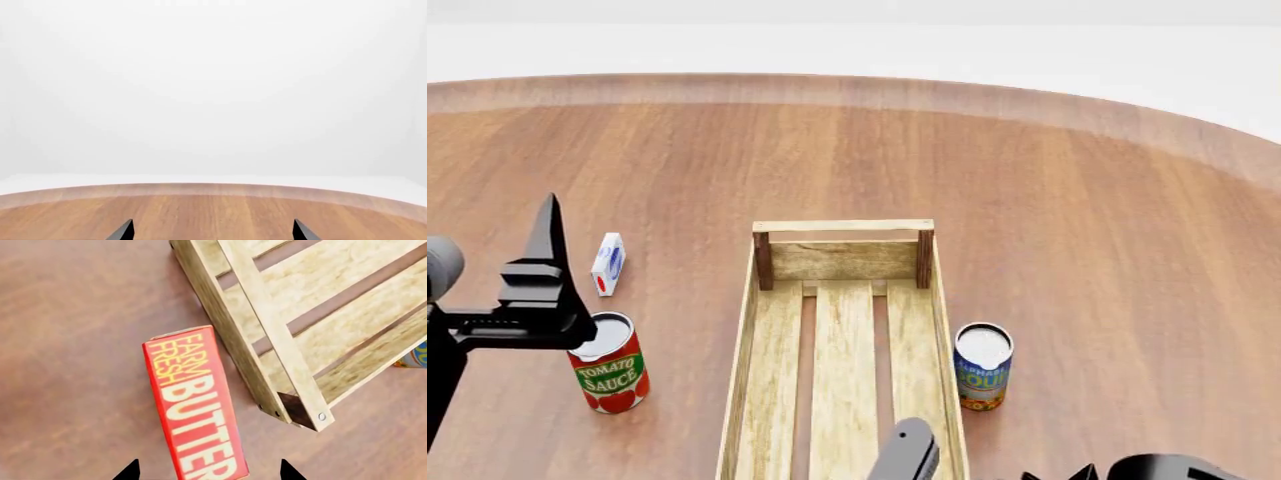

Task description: Pick up the butter and put it in the tray.

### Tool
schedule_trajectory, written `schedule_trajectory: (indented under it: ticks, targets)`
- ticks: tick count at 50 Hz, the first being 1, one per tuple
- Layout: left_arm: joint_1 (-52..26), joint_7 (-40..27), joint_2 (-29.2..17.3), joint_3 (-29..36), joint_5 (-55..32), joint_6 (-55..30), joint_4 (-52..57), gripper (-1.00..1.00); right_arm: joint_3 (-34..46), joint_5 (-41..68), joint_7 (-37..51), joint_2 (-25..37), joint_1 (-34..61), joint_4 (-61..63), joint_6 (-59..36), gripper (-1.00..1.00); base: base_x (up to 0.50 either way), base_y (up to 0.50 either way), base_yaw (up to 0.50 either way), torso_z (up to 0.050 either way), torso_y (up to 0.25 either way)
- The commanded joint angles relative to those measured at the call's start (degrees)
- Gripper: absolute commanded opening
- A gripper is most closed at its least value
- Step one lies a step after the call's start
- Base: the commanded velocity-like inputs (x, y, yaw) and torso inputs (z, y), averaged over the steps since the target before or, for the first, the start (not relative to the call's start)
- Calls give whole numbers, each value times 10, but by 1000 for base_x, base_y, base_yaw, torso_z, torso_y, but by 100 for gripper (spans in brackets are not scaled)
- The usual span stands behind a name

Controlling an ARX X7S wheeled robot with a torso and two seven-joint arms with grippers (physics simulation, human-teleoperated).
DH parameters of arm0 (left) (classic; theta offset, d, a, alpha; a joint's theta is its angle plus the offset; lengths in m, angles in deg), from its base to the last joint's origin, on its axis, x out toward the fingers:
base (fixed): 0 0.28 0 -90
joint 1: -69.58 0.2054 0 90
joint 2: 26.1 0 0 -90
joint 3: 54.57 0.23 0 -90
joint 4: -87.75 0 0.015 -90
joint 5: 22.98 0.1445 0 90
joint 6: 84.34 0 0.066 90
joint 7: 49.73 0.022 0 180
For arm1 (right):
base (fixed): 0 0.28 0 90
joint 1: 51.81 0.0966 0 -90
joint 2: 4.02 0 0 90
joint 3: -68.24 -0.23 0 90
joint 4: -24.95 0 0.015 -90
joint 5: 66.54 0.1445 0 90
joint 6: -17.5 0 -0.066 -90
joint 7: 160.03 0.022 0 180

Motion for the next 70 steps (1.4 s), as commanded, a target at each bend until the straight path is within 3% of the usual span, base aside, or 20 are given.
schedule_trajectory:
  ticks: [1, 70]
  targets:
    - [1, -2, -2, 3, -1, 4, -3, 100, 9, -18, -13, 4, -6, -11, 14, 100, 0, 0, 0, 0, 0]
    - [14, -15, -17, 17, -19, 14, 14, 100, 91, -175, -181, -41, -92, -189, 209, 100, 0, 0, 0, 0, 0]
